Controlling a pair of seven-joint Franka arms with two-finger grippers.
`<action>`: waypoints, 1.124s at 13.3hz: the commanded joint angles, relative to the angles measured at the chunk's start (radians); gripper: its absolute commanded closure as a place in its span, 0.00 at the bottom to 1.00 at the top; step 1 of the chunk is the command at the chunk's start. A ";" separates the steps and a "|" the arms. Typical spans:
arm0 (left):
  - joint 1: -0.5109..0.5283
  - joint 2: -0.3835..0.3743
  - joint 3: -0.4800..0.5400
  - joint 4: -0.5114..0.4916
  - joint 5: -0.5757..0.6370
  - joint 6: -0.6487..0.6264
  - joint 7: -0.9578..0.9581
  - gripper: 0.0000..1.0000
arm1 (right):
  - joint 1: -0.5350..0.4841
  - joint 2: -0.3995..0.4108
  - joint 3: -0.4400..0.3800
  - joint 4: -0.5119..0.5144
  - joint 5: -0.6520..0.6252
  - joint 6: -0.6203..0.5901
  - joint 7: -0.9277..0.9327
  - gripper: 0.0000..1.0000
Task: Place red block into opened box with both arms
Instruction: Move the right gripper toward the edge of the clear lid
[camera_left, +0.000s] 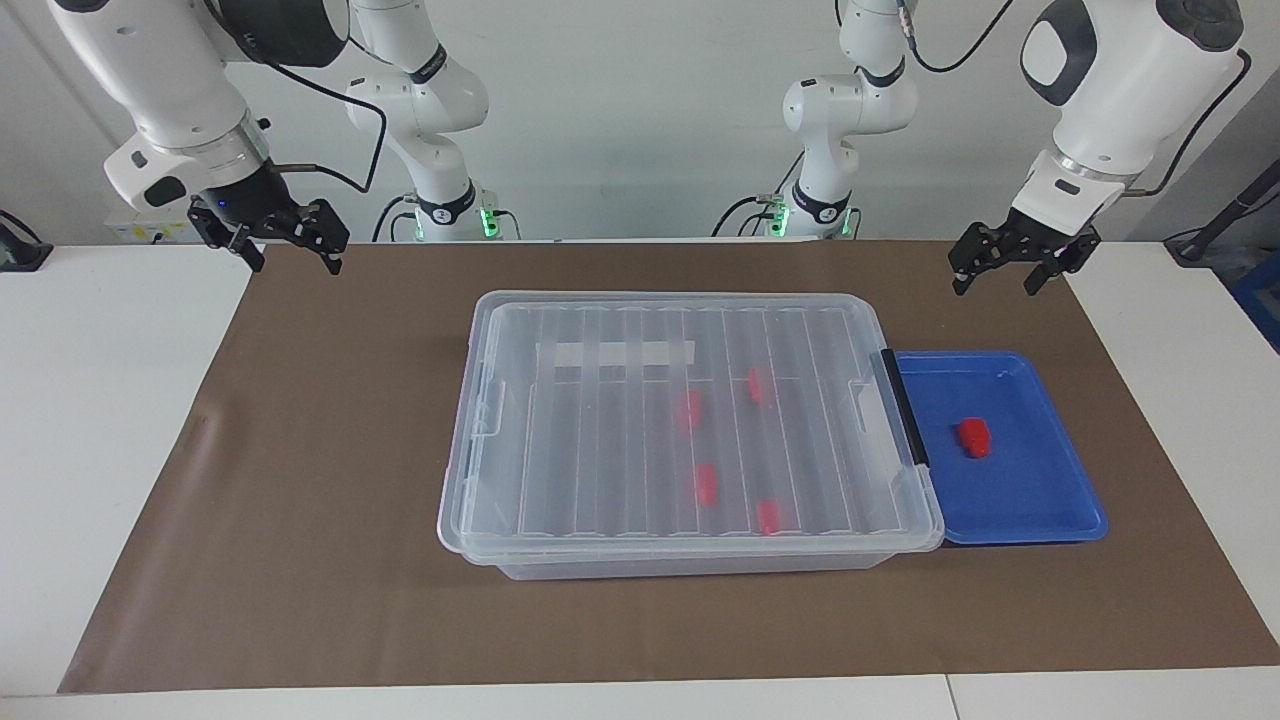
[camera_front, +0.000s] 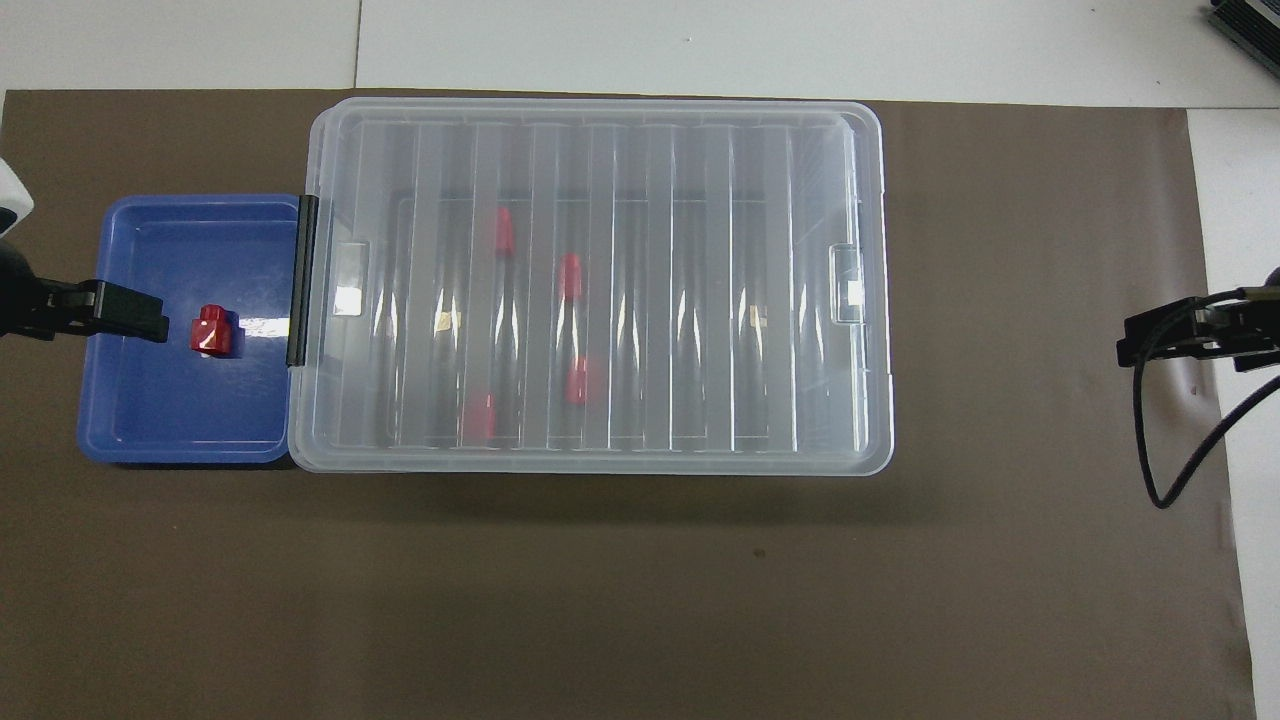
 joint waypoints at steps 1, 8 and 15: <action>-0.014 -0.016 0.009 -0.010 -0.011 -0.011 -0.016 0.00 | -0.005 -0.008 0.004 -0.010 0.001 0.018 0.004 0.00; -0.014 -0.016 0.009 -0.010 -0.010 -0.011 -0.014 0.00 | 0.004 -0.032 0.006 -0.093 0.003 0.153 0.011 0.00; 0.003 -0.018 0.012 -0.013 -0.010 -0.017 -0.010 0.00 | 0.174 0.096 0.006 -0.107 0.007 0.372 0.160 0.00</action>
